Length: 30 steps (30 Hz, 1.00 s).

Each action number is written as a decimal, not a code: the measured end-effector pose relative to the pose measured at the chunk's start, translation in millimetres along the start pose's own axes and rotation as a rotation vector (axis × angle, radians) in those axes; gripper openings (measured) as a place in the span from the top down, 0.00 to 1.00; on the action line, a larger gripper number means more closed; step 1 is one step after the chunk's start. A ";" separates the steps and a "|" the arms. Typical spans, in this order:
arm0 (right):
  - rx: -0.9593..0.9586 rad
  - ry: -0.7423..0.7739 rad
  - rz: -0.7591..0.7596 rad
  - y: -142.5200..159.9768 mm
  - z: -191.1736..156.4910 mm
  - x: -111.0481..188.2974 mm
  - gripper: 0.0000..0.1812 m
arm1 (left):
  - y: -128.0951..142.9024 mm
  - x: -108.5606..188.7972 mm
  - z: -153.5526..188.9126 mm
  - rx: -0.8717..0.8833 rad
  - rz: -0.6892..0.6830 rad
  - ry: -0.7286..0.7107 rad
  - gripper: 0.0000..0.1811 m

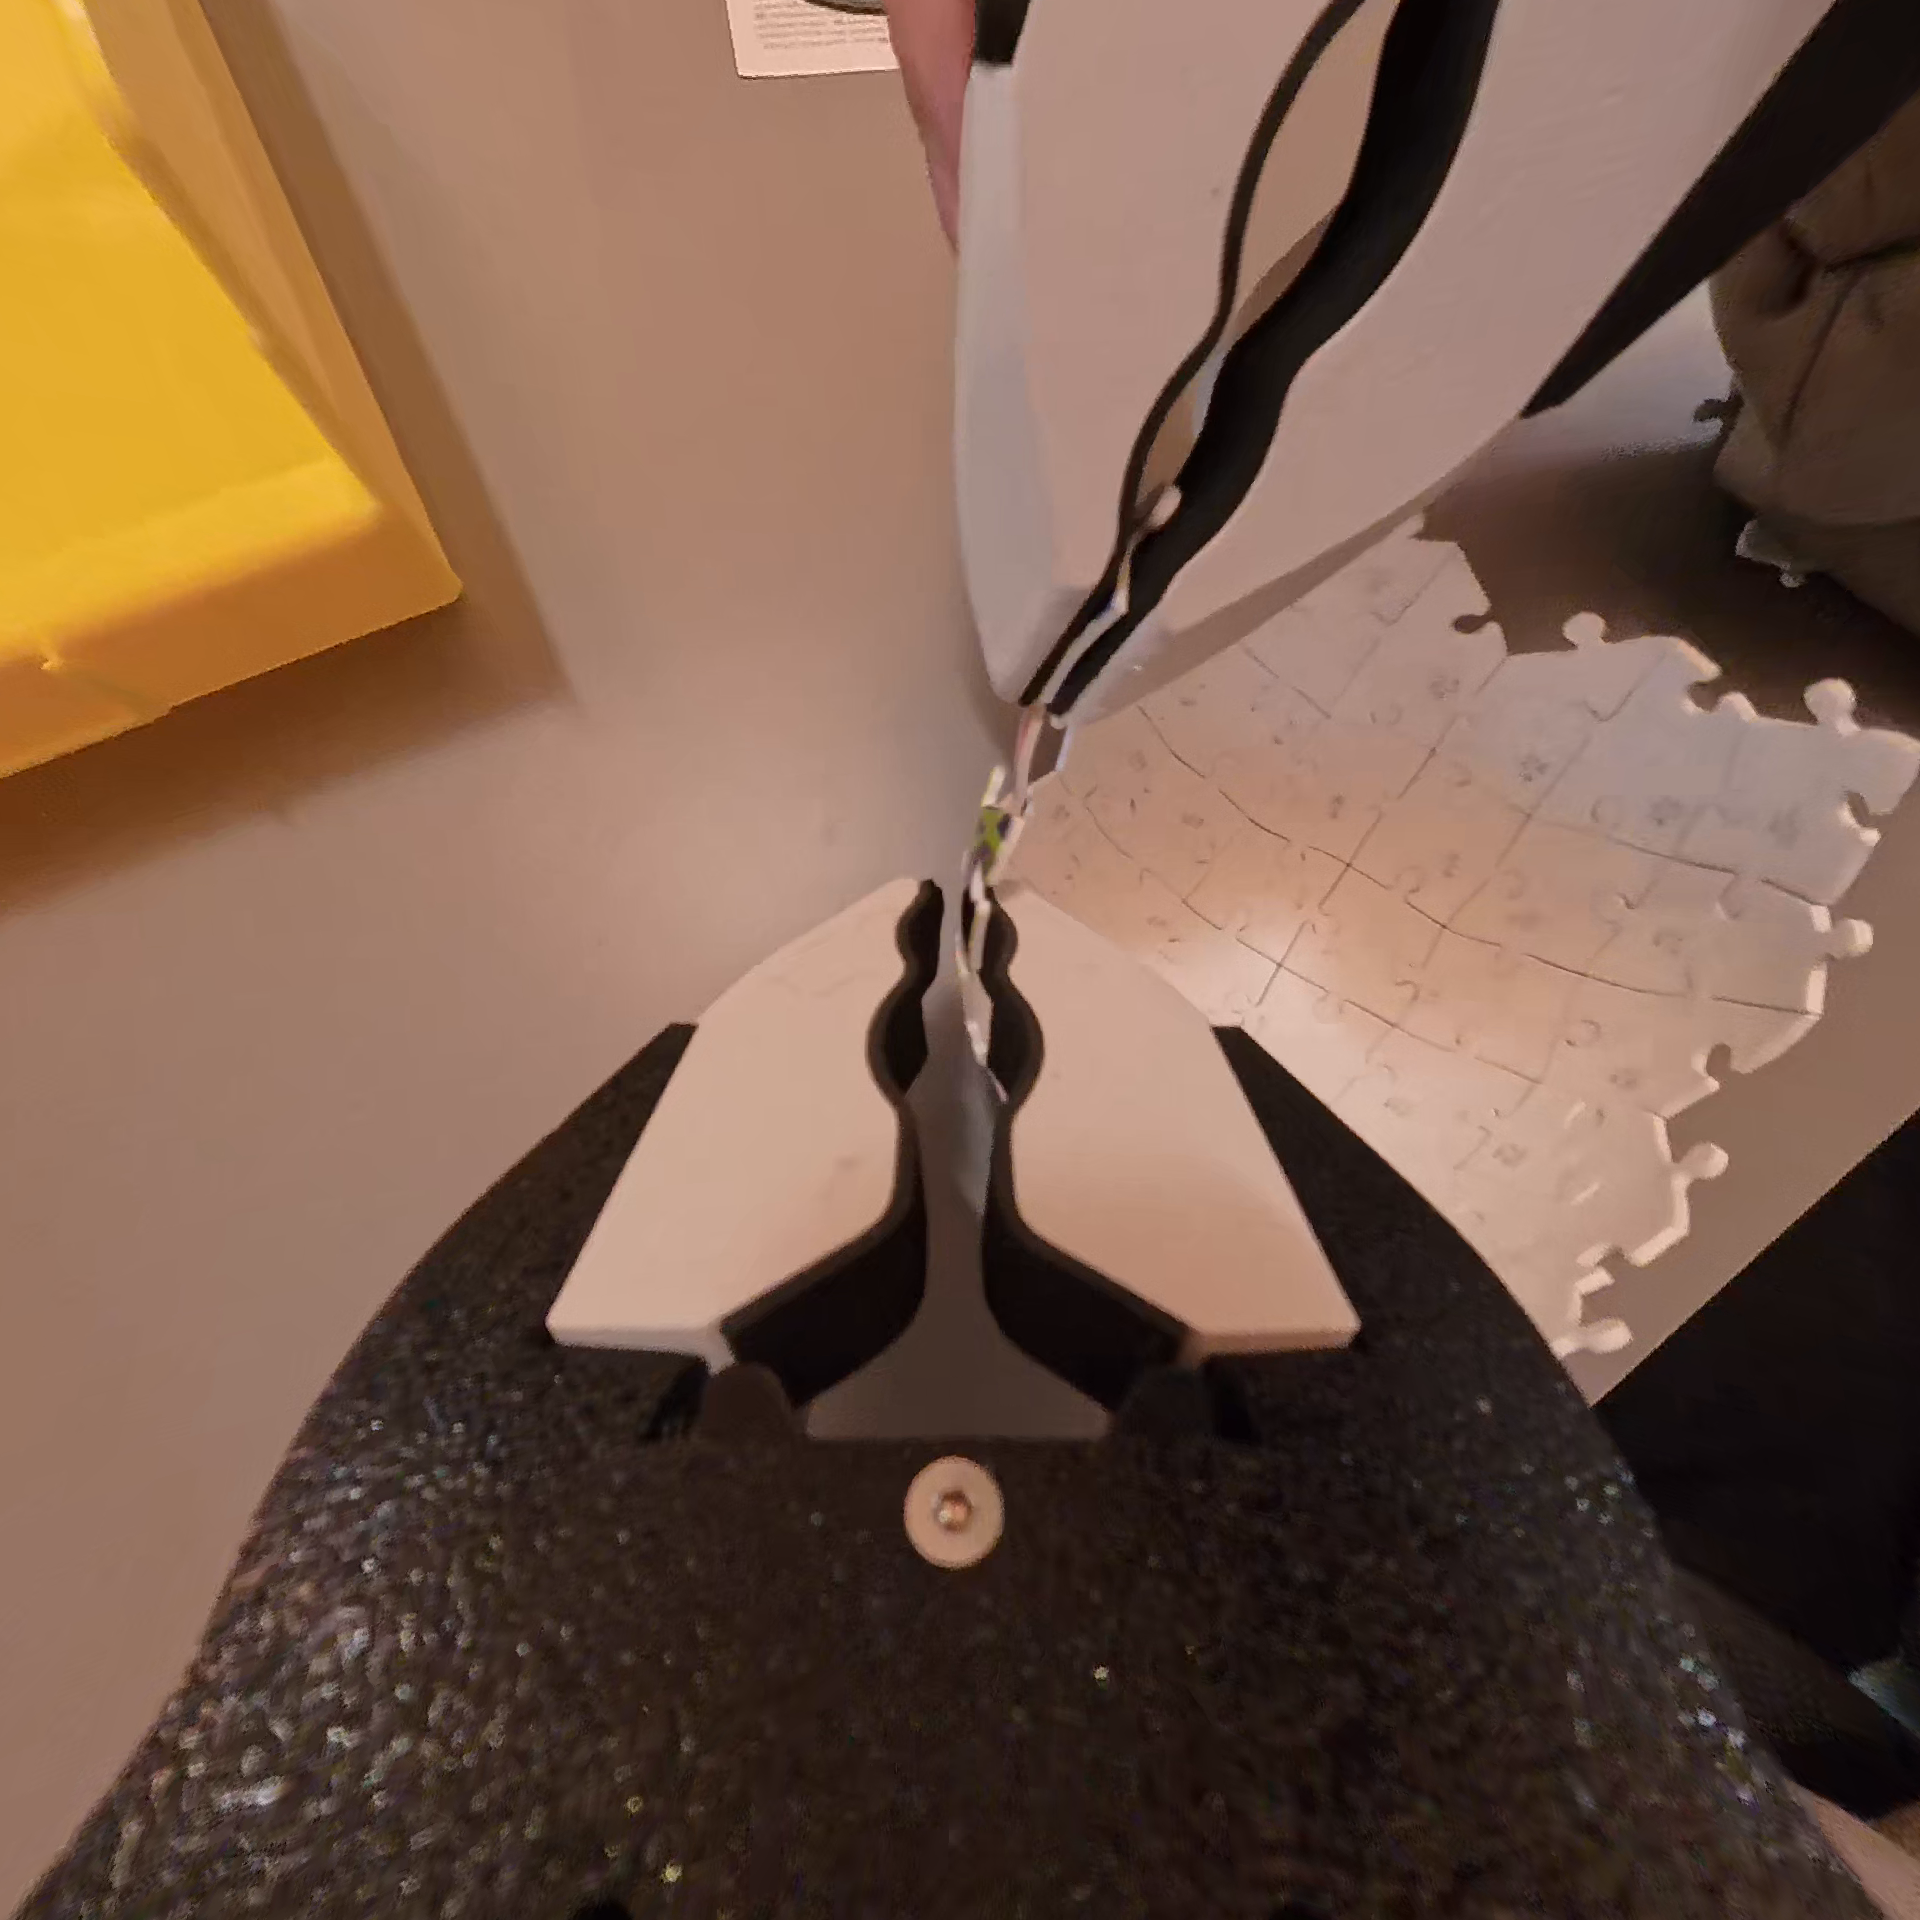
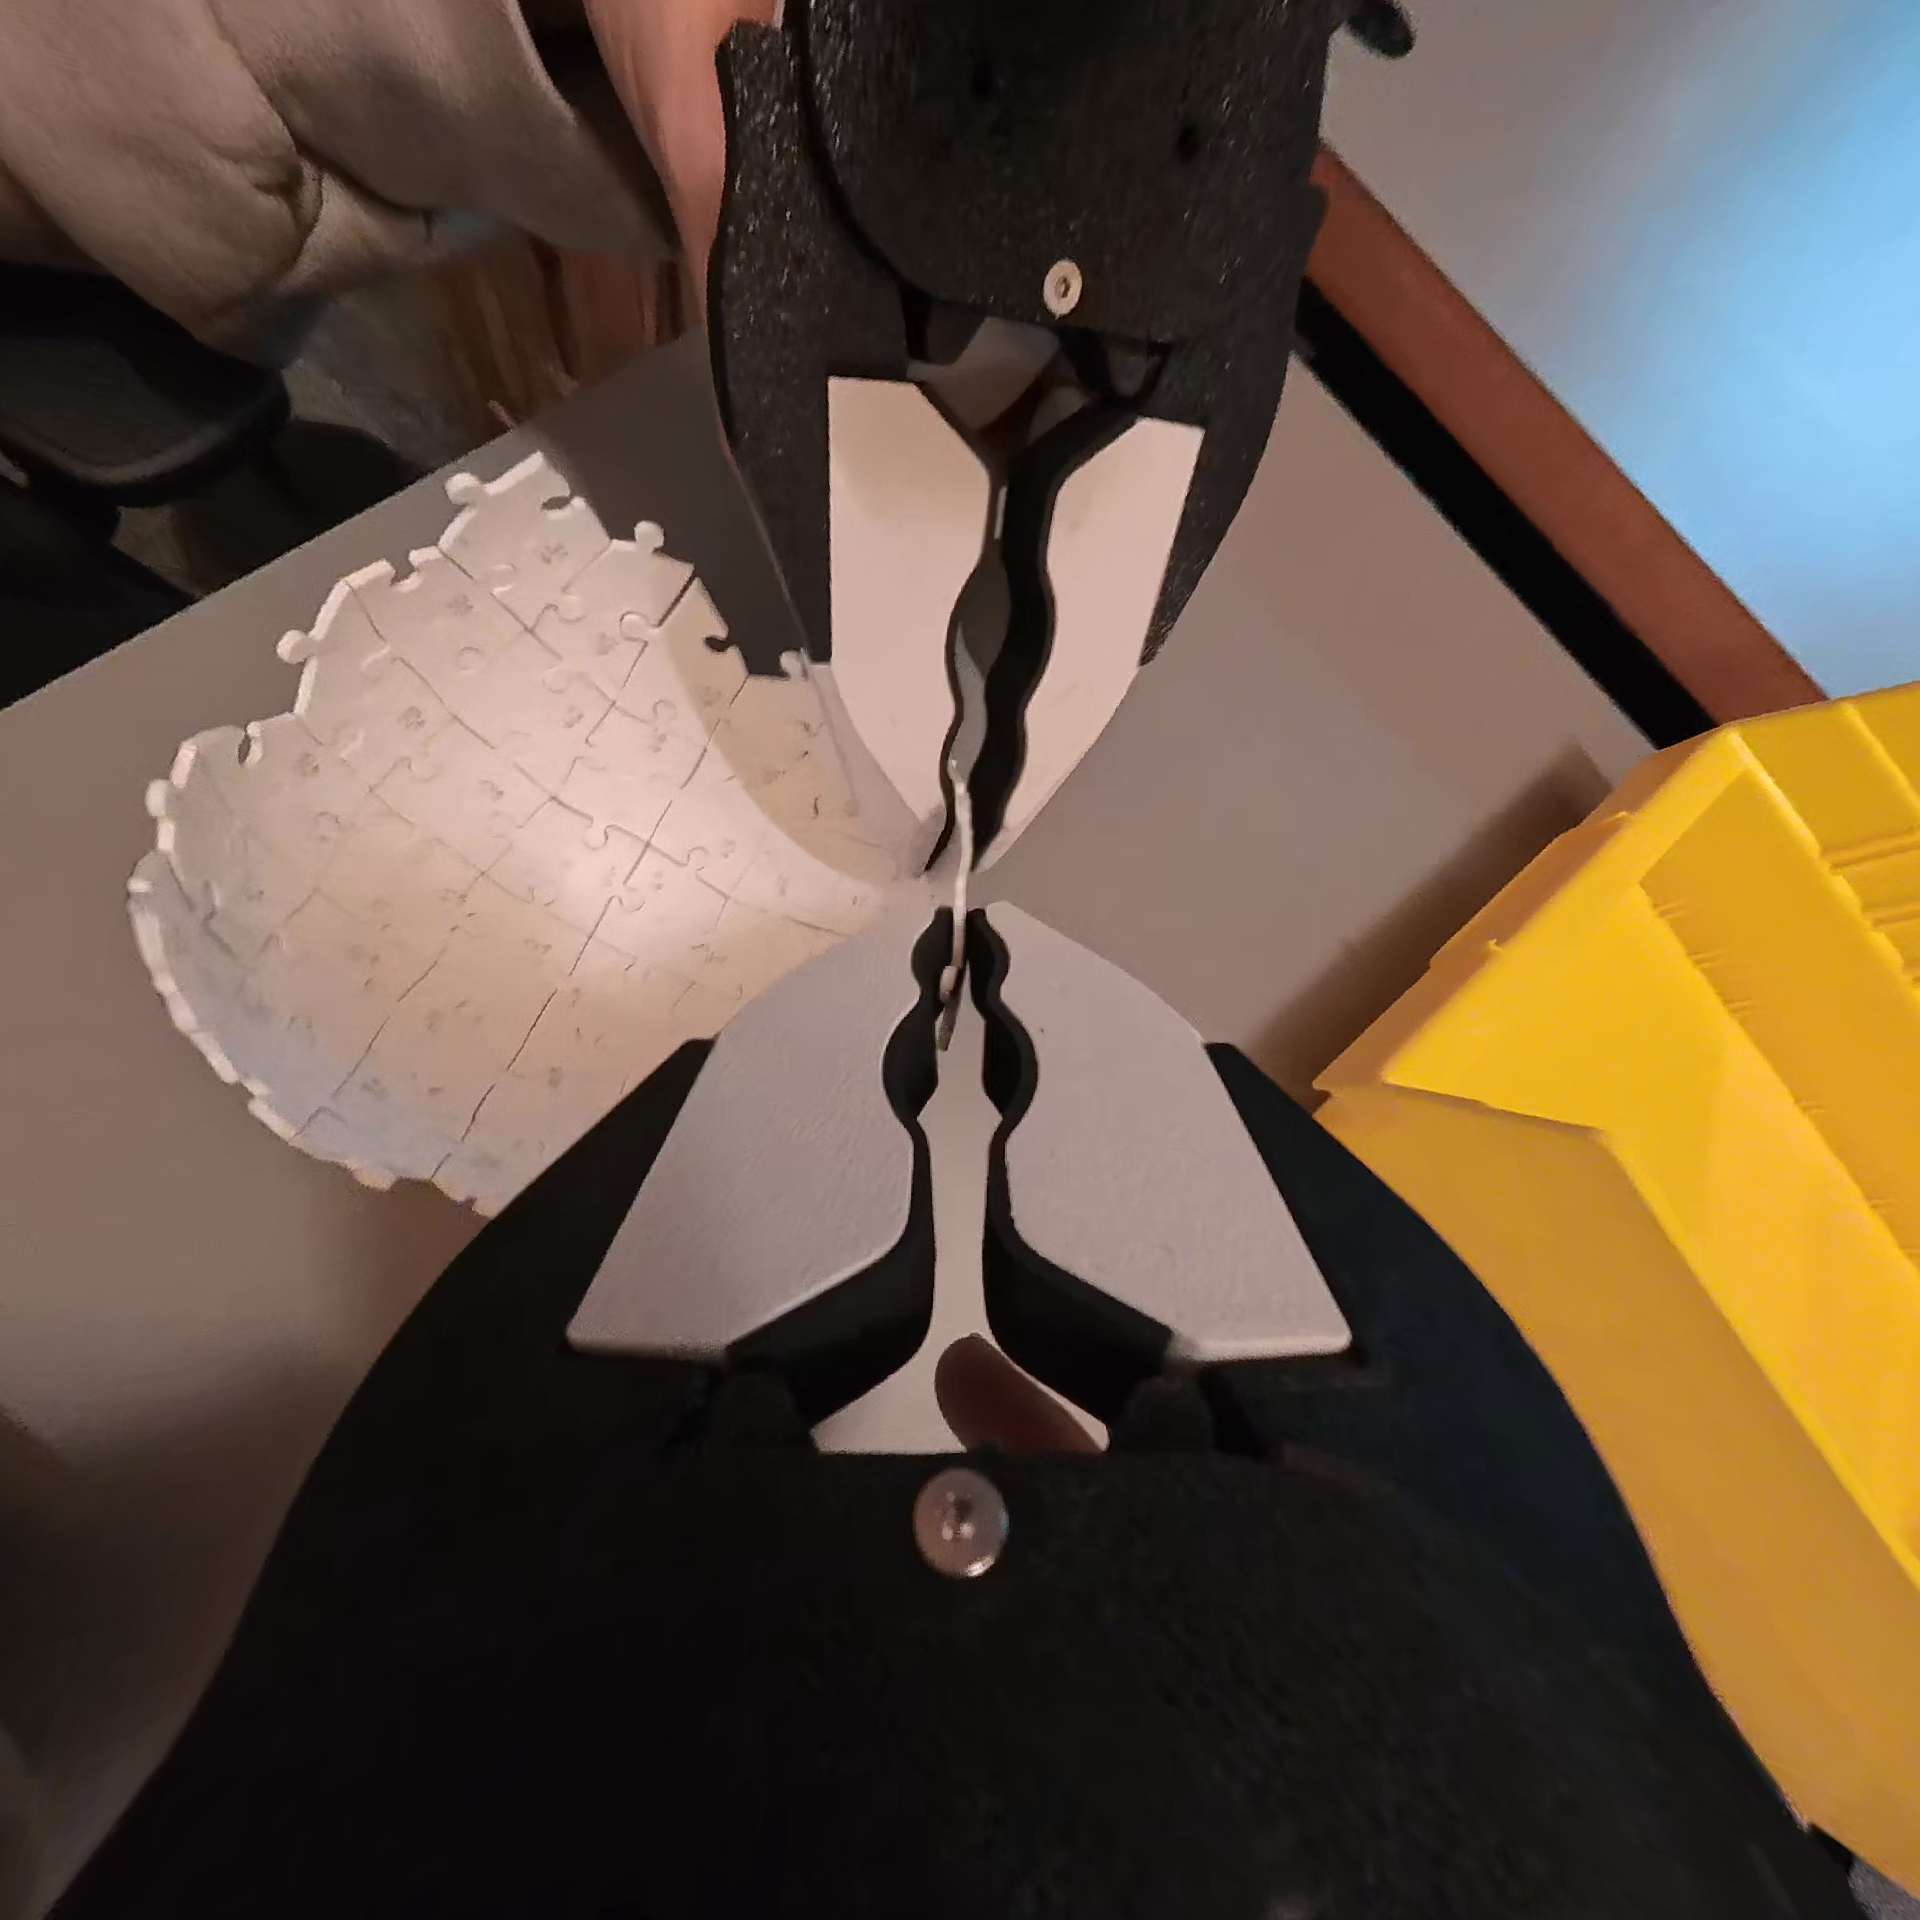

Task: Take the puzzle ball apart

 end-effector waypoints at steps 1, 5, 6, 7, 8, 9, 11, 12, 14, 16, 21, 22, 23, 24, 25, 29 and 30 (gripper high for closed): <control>0.002 0.005 -0.013 0.3 0.4 -0.2 0.98 | -0.3 0.1 0.0 -0.002 -0.002 -0.005 0.96; -0.004 0.015 -0.006 -5.1 0.6 5.3 0.98 | -1.5 1.9 0.4 -0.025 -0.003 -0.024 0.92; -0.006 0.026 0.001 -6.3 1.5 7.1 0.98 | -2.5 2.5 0.7 -0.030 0.003 -0.026 0.91; -0.012 0.028 0.008 -6.9 1.4 8.3 0.98 | -3.8 3.0 1.2 -0.035 0.011 -0.028 0.91; -0.014 0.026 0.013 -7.1 1.0 9.1 0.98 | -4.8 3.5 1.8 -0.037 0.017 -0.027 0.91; -0.017 0.028 0.016 -6.6 1.0 9.8 0.98 | -5.5 4.0 2.4 -0.038 0.018 -0.026 0.91; -0.029 0.027 0.013 -4.7 0.9 10.8 0.98 | -6.6 5.2 4.2 -0.045 0.018 -0.026 0.89; -0.033 0.035 0.014 -3.9 1.8 11.4 0.98 | -7.1 5.8 5.3 -0.050 0.018 -0.027 0.88; -0.046 0.037 0.023 -3.7 2.0 12.8 0.98 | -8.3 7.8 7.6 -0.060 0.015 -0.030 0.86; -0.053 0.039 0.032 -4.4 1.9 15.0 0.98 | -10.7 9.9 10.1 -0.072 0.022 -0.032 0.85; -0.068 0.030 0.052 -7.2 -0.4 20.9 0.98 | -15.2 14.2 15.5 -0.098 0.033 -0.032 0.81; -0.065 0.032 0.050 -7.0 -0.6 21.6 0.98 | -15.7 14.4 16.4 -0.104 0.032 -0.034 0.81; -0.059 0.037 0.045 -6.6 -0.6 22.0 0.98 | -16.4 14.3 17.3 -0.107 0.032 -0.033 0.81; -0.058 0.043 0.038 -5.9 -0.3 22.6 0.98 | -17.0 14.1 18.2 -0.110 0.033 -0.031 0.81; -0.061 0.045 0.033 -5.7 -0.3 23.2 0.98 | -17.6 14.3 18.9 -0.113 0.032 -0.032 0.81; -0.064 0.063 0.039 -8.3 0.1 27.3 0.98 | -18.6 16.7 22.4 -0.131 0.019 -0.039 0.80; -0.066 0.068 0.037 -9.1 0.4 28.4 0.98 | -19.4 17.5 23.3 -0.137 0.019 -0.043 0.80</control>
Point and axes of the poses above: each gripper's, where its closed fingertips meet, x back along the fingers, y out of its underside, z = x × y across the jaws, the point moved 4 cm from there along x, back along the fingers, and after that the axes turned 8 degrees about y, right-handed, at the moved point
